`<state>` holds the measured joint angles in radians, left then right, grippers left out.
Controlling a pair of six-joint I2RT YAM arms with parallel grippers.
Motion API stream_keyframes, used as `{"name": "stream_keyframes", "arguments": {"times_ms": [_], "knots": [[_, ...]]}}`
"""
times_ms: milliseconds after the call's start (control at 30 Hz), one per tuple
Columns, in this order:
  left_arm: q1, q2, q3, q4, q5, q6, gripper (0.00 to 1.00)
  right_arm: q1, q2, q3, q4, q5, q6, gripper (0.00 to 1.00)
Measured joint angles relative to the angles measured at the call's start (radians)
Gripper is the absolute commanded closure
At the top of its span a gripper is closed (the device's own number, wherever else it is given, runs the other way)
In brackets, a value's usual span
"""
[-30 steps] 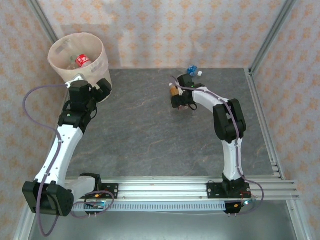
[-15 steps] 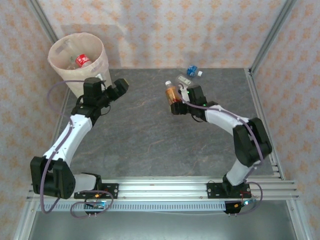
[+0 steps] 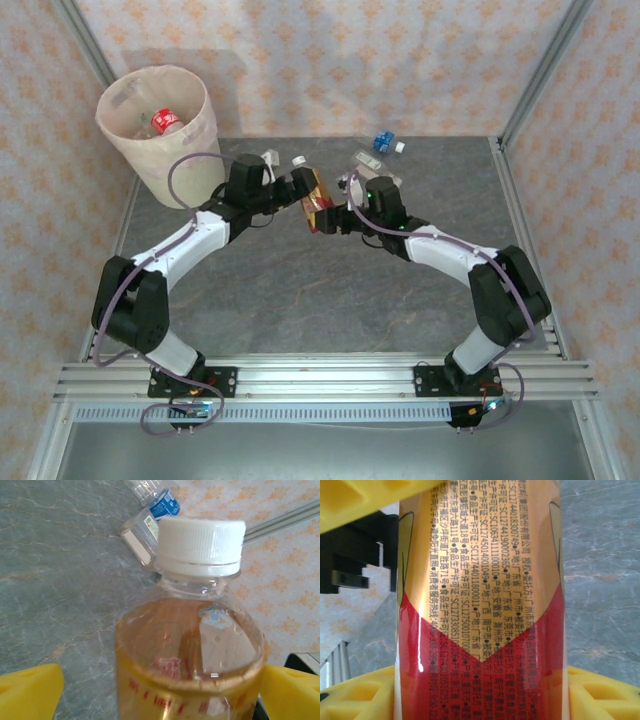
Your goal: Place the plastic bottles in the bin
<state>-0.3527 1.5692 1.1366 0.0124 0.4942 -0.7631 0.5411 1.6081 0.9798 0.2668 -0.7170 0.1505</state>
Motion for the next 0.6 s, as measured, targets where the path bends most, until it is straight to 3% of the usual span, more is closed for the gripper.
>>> {"name": "stream_keyframes", "arguments": {"times_ms": [167,600], "knots": [[-0.014,0.027,0.031,-0.011,-0.008,0.005,0.01,0.010,0.000,0.000,0.008,-0.025,0.007,0.44],[-0.051,0.050,0.108,-0.130,-0.072,0.055,0.33,0.021,-0.001,0.002,0.010,-0.039,0.010,0.38]]}}
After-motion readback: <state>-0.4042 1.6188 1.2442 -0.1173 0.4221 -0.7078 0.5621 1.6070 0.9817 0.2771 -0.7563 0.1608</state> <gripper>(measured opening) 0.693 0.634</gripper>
